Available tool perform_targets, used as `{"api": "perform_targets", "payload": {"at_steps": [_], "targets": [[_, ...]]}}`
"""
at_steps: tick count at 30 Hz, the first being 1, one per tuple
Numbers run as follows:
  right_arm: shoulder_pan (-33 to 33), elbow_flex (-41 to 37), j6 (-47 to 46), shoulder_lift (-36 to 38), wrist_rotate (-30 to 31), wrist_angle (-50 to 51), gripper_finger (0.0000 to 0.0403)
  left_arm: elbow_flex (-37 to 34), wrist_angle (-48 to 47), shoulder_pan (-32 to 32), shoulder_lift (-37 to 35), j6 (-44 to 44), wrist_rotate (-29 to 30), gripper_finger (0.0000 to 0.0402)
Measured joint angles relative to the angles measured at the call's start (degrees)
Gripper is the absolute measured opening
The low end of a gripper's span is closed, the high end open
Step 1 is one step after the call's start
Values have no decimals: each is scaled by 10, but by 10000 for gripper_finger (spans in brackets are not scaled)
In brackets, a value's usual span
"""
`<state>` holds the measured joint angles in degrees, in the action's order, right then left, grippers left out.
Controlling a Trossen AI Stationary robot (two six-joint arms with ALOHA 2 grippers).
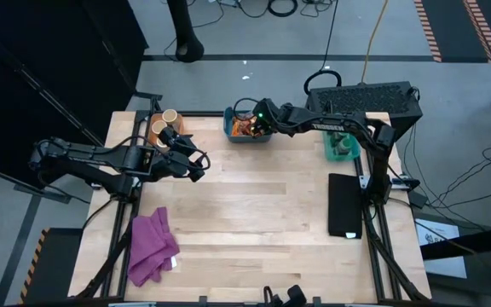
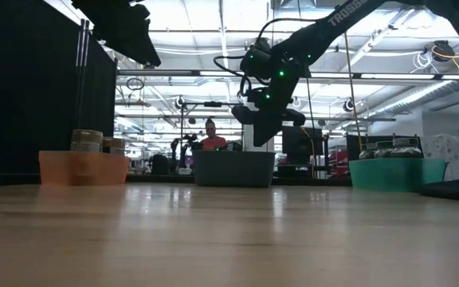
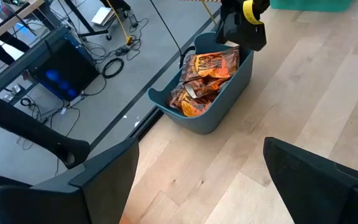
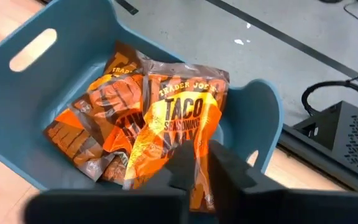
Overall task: Sort spices by type
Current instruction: Put the orange seasoning into the dark blue bin, then return to Home Position
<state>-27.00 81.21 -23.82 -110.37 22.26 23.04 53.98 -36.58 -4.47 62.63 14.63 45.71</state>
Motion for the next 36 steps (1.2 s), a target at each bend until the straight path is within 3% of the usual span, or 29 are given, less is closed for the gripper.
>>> {"api": "perform_targets", "payload": {"at_steps": [2, 25, 31, 36], "targets": [[-2, 0, 9, 0, -2, -10, 7, 0, 0, 0, 0, 0, 0, 349], [-5, 0, 18, -31, -49, -2, 1, 0, 0, 0, 0, 0, 0, 349], [44, 0, 97, 23, -45, 29, 0, 0, 0, 0, 0, 0, 0, 349], [117, -34, 183, 84, -43, -18, 0, 0, 1, 0, 0, 0, -1, 349]]}}
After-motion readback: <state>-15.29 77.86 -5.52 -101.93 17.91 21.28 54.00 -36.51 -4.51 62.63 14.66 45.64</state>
